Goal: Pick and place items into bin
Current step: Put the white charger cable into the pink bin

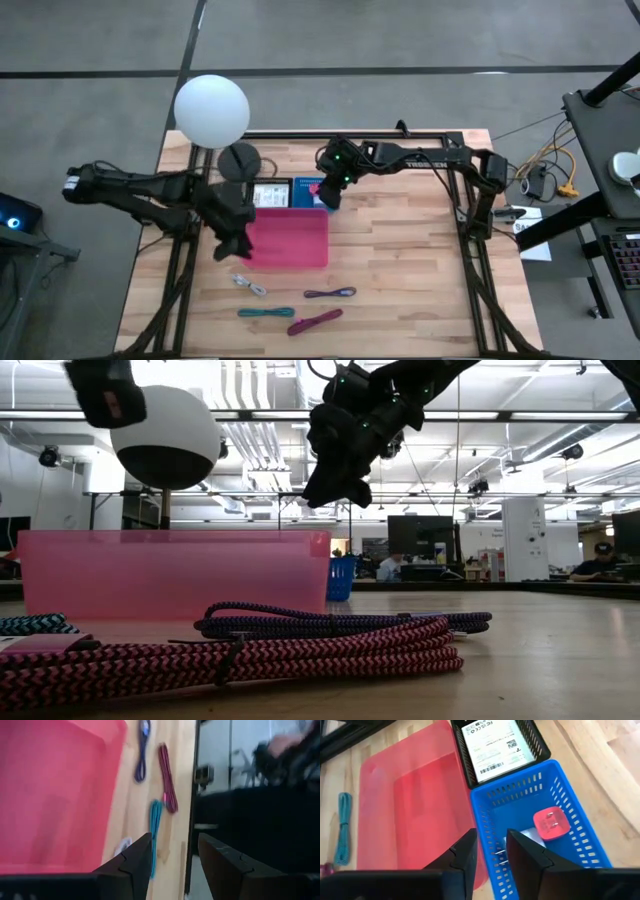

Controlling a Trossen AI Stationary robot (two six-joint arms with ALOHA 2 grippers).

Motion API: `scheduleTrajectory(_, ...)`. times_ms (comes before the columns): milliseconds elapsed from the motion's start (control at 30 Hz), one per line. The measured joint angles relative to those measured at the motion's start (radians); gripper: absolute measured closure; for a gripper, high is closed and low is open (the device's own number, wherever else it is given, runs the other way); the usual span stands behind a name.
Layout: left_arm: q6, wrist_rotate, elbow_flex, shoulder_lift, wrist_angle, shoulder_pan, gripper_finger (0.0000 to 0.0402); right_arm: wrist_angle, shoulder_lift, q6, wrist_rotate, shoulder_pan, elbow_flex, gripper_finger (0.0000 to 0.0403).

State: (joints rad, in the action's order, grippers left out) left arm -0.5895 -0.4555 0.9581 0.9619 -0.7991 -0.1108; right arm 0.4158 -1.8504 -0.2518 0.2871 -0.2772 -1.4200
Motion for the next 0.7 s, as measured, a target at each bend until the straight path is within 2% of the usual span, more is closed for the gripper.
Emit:
scheduleTrajectory(200,0.028,0.108,-0.003,0.000,-0.059,-0.154,0.0258,-0.024,0.031,-0.041,-0.017,0.019,0.001,0.0319)
scheduleTrajectory(400,0.098,0.162,-0.002,0.036,-0.056,-0.257,0.0258,-0.064,0.121,0.052,-0.199,0.073,0.001,0.0327)
scheduleTrajectory(533,0.153,0.220,-0.003,0.116,-0.066,-0.300,0.0258,-0.088,0.201,0.161,-0.365,0.118,0.001,0.0332)
scheduleTrajectory(700,0.161,0.229,0.002,0.238,-0.083,-0.306,0.0258,-0.087,0.311,0.245,-0.494,0.167,0.000,0.0335)
